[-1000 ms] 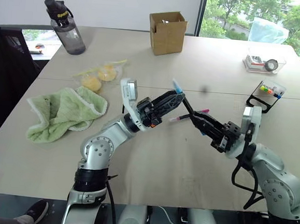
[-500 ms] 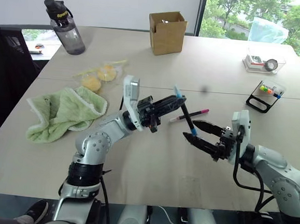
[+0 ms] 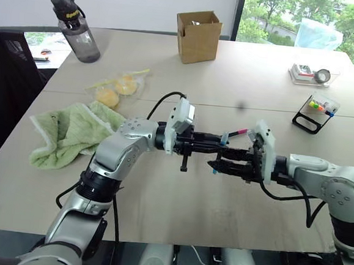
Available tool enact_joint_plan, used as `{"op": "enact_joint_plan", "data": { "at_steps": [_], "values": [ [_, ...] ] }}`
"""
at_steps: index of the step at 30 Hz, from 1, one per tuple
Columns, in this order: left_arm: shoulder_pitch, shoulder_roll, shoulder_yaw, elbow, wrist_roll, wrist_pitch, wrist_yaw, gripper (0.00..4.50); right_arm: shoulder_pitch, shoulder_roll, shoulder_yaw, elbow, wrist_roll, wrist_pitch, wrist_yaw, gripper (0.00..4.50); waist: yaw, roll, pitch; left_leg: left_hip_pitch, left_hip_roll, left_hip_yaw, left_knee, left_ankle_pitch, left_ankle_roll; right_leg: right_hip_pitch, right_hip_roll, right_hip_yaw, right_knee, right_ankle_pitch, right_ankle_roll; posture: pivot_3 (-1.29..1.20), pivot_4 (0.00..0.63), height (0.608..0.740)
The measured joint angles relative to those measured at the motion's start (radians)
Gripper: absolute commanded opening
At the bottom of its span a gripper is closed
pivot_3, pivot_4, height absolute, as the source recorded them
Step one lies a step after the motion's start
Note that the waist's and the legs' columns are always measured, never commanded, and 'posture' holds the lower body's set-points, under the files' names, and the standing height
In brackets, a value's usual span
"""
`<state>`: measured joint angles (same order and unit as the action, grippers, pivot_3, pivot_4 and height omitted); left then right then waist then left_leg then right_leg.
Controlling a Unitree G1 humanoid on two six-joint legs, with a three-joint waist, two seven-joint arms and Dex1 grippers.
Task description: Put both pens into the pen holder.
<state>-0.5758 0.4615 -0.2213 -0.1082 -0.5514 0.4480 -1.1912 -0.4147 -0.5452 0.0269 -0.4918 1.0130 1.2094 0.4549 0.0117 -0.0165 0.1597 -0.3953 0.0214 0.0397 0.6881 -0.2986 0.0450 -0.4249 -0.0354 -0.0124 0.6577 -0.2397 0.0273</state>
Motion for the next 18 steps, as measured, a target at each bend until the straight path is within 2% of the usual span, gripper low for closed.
{"op": "enact_joint_plan", "data": {
  "at_steps": [1, 3, 8, 10, 12, 15, 16, 18],
  "values": [
    [0.0, 0.0, -0.002, 0.002, 0.002, -0.001, -0.005, 0.0, -0.001, 0.003, -0.001, 0.0, 0.003, 0.007, -0.008, 1.01, 0.0, 0.0, 0.0, -0.001, 0.0, 0.0, 0.0, 0.0, 0.0, -0.001, 0.0, 0.0, 0.0, 0.0, 0.0, 0.0, 0.15, 0.736],
    [0.001, -0.007, -0.001, 0.012, 0.001, 0.001, -0.002, 0.0, -0.004, 0.015, 0.0, -0.013, 0.011, 0.017, -0.021, 0.27, 0.0, 0.0, 0.0, -0.002, 0.0, 0.0, 0.0, 0.0, 0.0, -0.002, 0.0, 0.0, 0.001, 0.0, 0.0, 0.0, 0.15, 0.736],
    [0.02, -0.02, 0.01, 0.013, -0.004, 0.004, 0.009, 0.0, -0.006, 0.021, -0.001, -0.021, 0.02, 0.031, -0.047, 0.13, 0.0, 0.0, 0.0, -0.003, 0.0, -0.001, 0.0, 0.0, 0.0, -0.002, 0.0, -0.001, 0.001, 0.0, 0.0, 0.0, 0.15, 0.736],
    [0.02, -0.025, 0.018, 0.011, -0.019, 0.014, 0.017, 0.95, -0.006, 0.012, 0.006, -0.042, 0.0, 0.013, -0.04, 0.13, 0.0, 0.0, 0.0, -0.002, 0.0, -0.001, 0.0, 0.0, 0.0, -0.002, 0.0, -0.001, 0.002, 0.0, 0.0, 0.0, 0.15, 0.736],
    [0.021, -0.027, 0.023, 0.007, -0.019, 0.022, 0.026, 1.64, -0.006, 0.003, 0.011, -0.055, -0.04, -0.045, -0.018, 0.13, 0.0, 0.0, 0.0, -0.002, 0.0, -0.001, 0.0, 0.0, 0.0, -0.002, 0.0, -0.001, 0.002, 0.0, 0.0, 0.0, 0.15, 0.736],
    [0.024, -0.045, 0.044, 0.005, -0.009, 0.016, 0.077, 3.14, -0.001, -0.059, 0.012, -0.059, -0.145, -0.151, 0.011, 0.13, 0.001, 0.0, 0.0, -0.003, -0.001, -0.001, 0.001, 0.0, 0.0, -0.002, 0.0, -0.001, 0.002, 0.0, 0.0, 0.0, 0.15, 0.736],
    [0.034, -0.044, 0.074, -0.003, -0.021, 0.024, 0.099, 3.81, 0.01, -0.097, 0.008, -0.057, -0.203, -0.197, 0.017, 0.13, 0.0, 0.0, 0.0, -0.003, -0.001, -0.001, 0.001, 0.0, 0.0, -0.002, 0.0, -0.001, 0.002, 0.0, 0.0, 0.0, 0.15, 0.736],
    [0.048, -0.04, 0.112, -0.02, -0.045, 0.04, 0.12, 3.81, 0.024, -0.126, -0.001, -0.048, -0.262, -0.247, 0.022, 0.13, 0.0, 0.0, 0.0, -0.003, 0.0, -0.001, 0.001, 0.001, -0.001, -0.003, 0.0, -0.001, 0.002, 0.0, 0.0, 0.0, 0.15, 0.736]
  ]
}}
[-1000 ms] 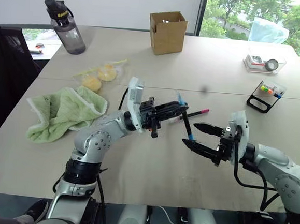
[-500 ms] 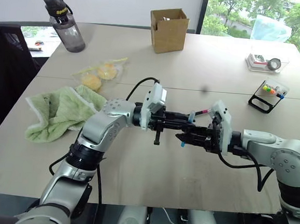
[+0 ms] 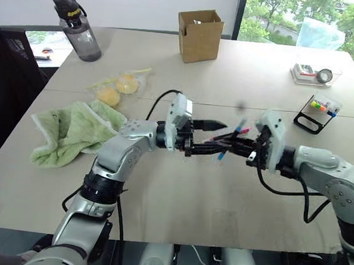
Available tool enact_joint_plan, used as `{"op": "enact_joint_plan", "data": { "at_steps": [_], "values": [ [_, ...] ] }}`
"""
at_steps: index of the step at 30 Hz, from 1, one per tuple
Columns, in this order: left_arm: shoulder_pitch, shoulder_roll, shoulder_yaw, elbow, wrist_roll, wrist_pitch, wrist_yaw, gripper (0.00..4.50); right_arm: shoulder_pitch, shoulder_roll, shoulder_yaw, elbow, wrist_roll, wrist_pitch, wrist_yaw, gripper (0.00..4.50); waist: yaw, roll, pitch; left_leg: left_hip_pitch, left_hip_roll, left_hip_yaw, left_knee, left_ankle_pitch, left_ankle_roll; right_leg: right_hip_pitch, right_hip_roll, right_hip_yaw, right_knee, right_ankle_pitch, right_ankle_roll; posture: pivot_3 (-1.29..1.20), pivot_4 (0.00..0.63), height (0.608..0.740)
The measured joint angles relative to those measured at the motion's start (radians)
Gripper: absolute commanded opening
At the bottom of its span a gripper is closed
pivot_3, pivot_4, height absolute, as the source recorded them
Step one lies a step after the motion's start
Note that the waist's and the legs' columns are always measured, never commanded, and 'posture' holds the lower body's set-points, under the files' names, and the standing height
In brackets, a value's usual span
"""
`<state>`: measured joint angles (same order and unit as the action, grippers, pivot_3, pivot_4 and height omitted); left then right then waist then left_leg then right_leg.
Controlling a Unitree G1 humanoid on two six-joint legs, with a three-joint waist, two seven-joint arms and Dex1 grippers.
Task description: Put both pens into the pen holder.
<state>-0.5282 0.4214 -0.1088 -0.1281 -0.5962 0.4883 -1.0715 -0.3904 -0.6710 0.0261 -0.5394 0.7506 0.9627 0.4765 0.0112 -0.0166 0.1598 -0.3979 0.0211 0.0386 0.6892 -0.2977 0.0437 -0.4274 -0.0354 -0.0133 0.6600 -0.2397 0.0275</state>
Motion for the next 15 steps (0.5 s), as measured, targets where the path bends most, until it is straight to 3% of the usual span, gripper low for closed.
{"op": "enact_joint_plan", "data": {
  "at_steps": [4, 9, 15],
  "values": [
    [0.069, 0.028, 0.101, -0.102, -0.075, 0.06, 0.074, 3.81, 0.086, -0.081, -0.095, 0.053, -0.212, -0.3, 0.044, 0.13, 0.001, 0.0, 0.0, 0.0, 0.0, 0.0, -0.001, 0.001, -0.002, 0.0, 0.0, 0.0, 0.0, 0.0, 0.0, 0.0, 0.15, 0.736],
    [0.063, 0.005, 0.142, -0.16, -0.08, 0.072, 0.19, 3.81, 0.094, -0.125, -0.159, 0.166, -0.43, -0.585, 0.032, 0.13, 0.003, 0.0, 0.0, 0.001, 0.0, 0.001, 0.001, 0.002, -0.003, 0.0, 0.0, 0.001, 0.001, 0.0, 0.0, 0.0, 0.15, 0.736],
    [-0.001, 0.035, 0.097, -0.188, 0.001, 0.072, 0.252, 3.81, 0.093, -0.034, -0.188, 0.413, -0.699, -0.915, -0.164, 0.13, 0.001, 0.0, 0.0, 0.002, 0.0, 0.004, 0.001, 0.002, -0.004, 0.0, 0.001, 0.003, 0.002, 0.0, 0.0, 0.0, 0.15, 0.736]
  ]
}}
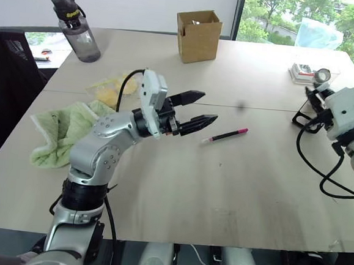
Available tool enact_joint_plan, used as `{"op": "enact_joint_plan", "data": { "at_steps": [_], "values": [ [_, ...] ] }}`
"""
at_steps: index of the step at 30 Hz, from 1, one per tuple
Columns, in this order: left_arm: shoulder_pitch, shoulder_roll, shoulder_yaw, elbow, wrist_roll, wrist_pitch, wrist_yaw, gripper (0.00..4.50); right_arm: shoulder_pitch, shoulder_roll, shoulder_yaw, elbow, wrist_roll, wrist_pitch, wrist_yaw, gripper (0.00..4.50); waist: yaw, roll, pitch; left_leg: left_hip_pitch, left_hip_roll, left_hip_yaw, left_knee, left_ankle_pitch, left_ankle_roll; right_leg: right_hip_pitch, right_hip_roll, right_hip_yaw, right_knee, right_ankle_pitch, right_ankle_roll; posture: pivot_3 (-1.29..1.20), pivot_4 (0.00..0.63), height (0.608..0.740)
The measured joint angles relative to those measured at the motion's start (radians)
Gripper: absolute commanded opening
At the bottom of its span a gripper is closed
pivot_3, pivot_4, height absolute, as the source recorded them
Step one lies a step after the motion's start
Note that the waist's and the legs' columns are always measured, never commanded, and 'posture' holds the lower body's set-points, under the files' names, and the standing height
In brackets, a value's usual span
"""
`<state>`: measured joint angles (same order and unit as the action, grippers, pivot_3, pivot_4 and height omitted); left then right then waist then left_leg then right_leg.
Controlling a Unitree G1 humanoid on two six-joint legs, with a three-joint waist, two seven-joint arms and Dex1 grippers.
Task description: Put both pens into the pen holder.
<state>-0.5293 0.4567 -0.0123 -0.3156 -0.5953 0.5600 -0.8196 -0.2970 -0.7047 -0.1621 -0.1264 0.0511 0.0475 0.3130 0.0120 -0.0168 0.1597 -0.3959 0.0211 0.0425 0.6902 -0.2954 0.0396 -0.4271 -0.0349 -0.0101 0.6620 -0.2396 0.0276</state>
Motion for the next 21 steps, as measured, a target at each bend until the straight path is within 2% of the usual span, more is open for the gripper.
{"op": "enact_joint_plan", "data": {
  "at_steps": [10, 18, 20, 21],
  "values": [
    [-0.052, -0.004, -0.03, -0.009, 0.023, 0.005, 0.038, 3.81, -0.086, 0.078, -0.001, 0.329, -0.075, -0.238, -0.058, 0.13, -0.005, 0.001, 0.0, 0.001, 0.0, 0.003, 0.0, 0.0, 0.0, 0.0, 0.0, 0.002, 0.001, 0.0, 0.0, 0.0, 0.15, 0.736],
    [-0.078, -0.058, -0.024, -0.009, -0.02, 0.064, 0.101, 3.81, -0.182, 0.107, 0.006, 0.528, -0.101, -0.357, -0.059, 0.13, -0.005, 0.001, 0.0, 0.001, 0.0, 0.003, 0.0, 0.0, 0.0, 0.0, 0.0, 0.002, 0.001, 0.0, 0.0, 0.0, 0.15, 0.736],
    [-0.079, -0.062, -0.024, -0.009, -0.031, 0.077, 0.108, 3.95, -0.194, 0.111, 0.007, 0.586, -0.107, -0.379, -0.063, 1.14, -0.005, 0.001, 0.0, 0.001, 0.0, 0.003, 0.0, 0.0, 0.0, 0.0, -0.001, 0.002, 0.001, 0.0, 0.0, 0.0, 0.15, 0.736],
    [-0.08, -0.064, -0.024, -0.009, -0.036, 0.083, 0.109, 3.95, -0.203, 0.114, 0.007, 0.61, -0.108, -0.385, -0.066, 1.34, -0.006, 0.001, 0.0, 0.001, 0.0, 0.003, 0.0, 0.0, 0.0, 0.0, -0.001, 0.002, 0.001, 0.0, 0.0, 0.0, 0.15, 0.736]
  ]
}}
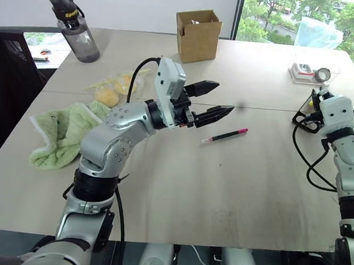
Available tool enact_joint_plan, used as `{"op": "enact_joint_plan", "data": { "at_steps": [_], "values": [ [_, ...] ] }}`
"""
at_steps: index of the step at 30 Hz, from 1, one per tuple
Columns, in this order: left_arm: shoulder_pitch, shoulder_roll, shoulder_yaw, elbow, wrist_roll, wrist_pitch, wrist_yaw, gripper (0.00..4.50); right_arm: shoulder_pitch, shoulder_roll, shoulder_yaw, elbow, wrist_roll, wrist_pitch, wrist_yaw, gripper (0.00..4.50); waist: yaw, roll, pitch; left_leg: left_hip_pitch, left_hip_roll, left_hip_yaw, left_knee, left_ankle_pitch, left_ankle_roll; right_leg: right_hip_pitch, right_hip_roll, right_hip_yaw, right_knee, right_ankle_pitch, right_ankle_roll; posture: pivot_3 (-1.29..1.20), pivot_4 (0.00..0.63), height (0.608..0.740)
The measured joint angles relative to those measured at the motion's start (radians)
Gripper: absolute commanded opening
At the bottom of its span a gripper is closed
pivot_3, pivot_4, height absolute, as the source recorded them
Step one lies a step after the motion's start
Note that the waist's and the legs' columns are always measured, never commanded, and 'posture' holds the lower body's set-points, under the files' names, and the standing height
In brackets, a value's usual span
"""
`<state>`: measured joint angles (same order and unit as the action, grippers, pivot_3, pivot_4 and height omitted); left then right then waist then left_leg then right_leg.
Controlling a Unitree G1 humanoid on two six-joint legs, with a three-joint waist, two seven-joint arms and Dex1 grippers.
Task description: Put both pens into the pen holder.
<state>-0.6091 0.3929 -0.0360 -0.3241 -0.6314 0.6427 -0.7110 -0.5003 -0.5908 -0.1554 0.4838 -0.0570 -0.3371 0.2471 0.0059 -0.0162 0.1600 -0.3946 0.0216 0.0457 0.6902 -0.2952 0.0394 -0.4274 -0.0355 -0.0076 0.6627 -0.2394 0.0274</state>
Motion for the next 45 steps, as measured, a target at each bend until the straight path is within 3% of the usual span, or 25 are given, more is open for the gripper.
{"op": "enact_joint_plan", "data": {
  "at_steps": [2, 4, 7, 15, 18, 23, 26, 30, 40, 45],
  "values": [
    [-0.004, -0.005, -0.001, 0.0, -0.002, 0.007, 0.0, 3.95, -0.026, 0.004, 0.0, 0.052, -0.003, -0.014, -0.006, 2.22, -0.003, 0.0, 0.0, 0.0, 0.0, 0.001, 0.0, 0.0, 0.0, 0.0, 0.0, 0.0, 0.0, 0.0, 0.0, 0.0, 0.15, 0.736],
    [-0.011, -0.006, -0.001, 0.0, -0.008, 0.01, -0.001, 3.95, -0.053, 0.005, 0.0, 0.098, -0.005, -0.029, -0.015, 3.37, -0.008, 0.0, 0.0, 0.0, 0.0, 0.0, 0.0, 0.0, 0.0, 0.0, 0.0, 0.0, 0.0, 0.0, 0.0, 0.0, 0.15, 0.736],
    [-0.012, -0.005, -0.001, 0.0, -0.02, 0.02, -0.001, 3.95, -0.077, 0.005, 0.0, 0.142, -0.01, -0.041, -0.023, 4.47, -0.014, 0.0, 0.0, 0.0, 0.0, 0.0, 0.0, 0.0, 0.0, 0.0, 0.0, 0.0, 0.0, 0.0, 0.0, 0.0, 0.15, 0.736],
    [-0.011, 0.019, -0.001, 0.0, -0.02, 0.028, -0.003, 3.95, -0.087, 0.005, -0.002, 0.167, -0.01, -0.066, -0.043, 4.47, -0.019, 0.0, 0.0, 0.001, 0.0, 0.001, 0.0, 0.001, -0.001, 0.0, -0.001, 0.001, 0.001, 0.0, 0.0, 0.0, 0.15, 0.736],
    [0.008, 0.052, -0.001, 0.001, -0.009, 0.027, -0.009, 3.95, -0.078, 0.015, -0.003, 0.078, 0.042, -0.038, 0.01, 4.47, -0.021, 0.001, 0.0, 0.001, 0.0, 0.001, 0.0, 0.001, -0.001, 0.0, -0.001, 0.002, 0.001, 0.0, 0.0, 0.0, 0.15, 0.736],
    [0.083, 0.137, -0.015, 0.035, 0.045, 0.005, -0.061, 3.95, 0.002, 0.055, 0.042, -0.193, 0.22, 0.178, 0.214, 4.47, -0.019, 0.001, 0.0, 0.002, 0.001, -0.001, -0.001, 0.001, -0.001, 0.0, -0.002, 0.001, 0.002, 0.0, 0.0, 0.0, 0.15, 0.736],
    [0.128, 0.168, -0.069, 0.111, 0.136, -0.045, -0.089, 3.95, 0.126, 0.051, 0.094, -0.406, 0.393, 0.409, 0.374, 4.47, -0.007, 0.001, 0.0, 0.001, 0.0, -0.002, -0.001, 0.001, -0.001, 0.0, -0.001, -0.001, 0.001, 0.0, 0.0, 0.0, 0.15, 0.736],
    [0.123, 0.107, -0.153, 0.231, 0.261, -0.126, -0.076, 3.95, 0.263, -0.012, 0.112, -0.605, 0.523, 0.619, 0.485, 4.47, 0.016, 0.002, 0.0, -0.001, -0.003, -0.002, 0.002, -0.001, 0.002, 0.0, -0.003, -0.002, 0.0, 0.0, 0.0, 0.0, 0.15, 0.736],
    [-0.011, -0.051, -0.281, 0.638, 0.451, -0.337, -0.124, 3.95, 0.511, -0.093, -0.025, -0.818, 0.623, 0.796, 0.499, 4.47, 0.005, 0.001, 0.0, -0.002, -0.002, -0.002, 0.007, -0.004, 0.007, 0.001, 0.001, -0.003, 0.002, 0.0, 0.001, 0.0, 0.15, 0.736],
    [-0.073, -0.073, -0.287, 0.753, 0.518, -0.421, -0.141, 1.8, 0.55, -0.09, -0.068, -0.873, 0.64, 0.839, 0.458, 4.5, 0.008, 0.002, -0.001, -0.002, -0.002, -0.003, 0.009, -0.004, 0.007, 0.002, 0.001, -0.003, 0.002, 0.0, 0.001, 0.0, 0.15, 0.736]
  ]
}}
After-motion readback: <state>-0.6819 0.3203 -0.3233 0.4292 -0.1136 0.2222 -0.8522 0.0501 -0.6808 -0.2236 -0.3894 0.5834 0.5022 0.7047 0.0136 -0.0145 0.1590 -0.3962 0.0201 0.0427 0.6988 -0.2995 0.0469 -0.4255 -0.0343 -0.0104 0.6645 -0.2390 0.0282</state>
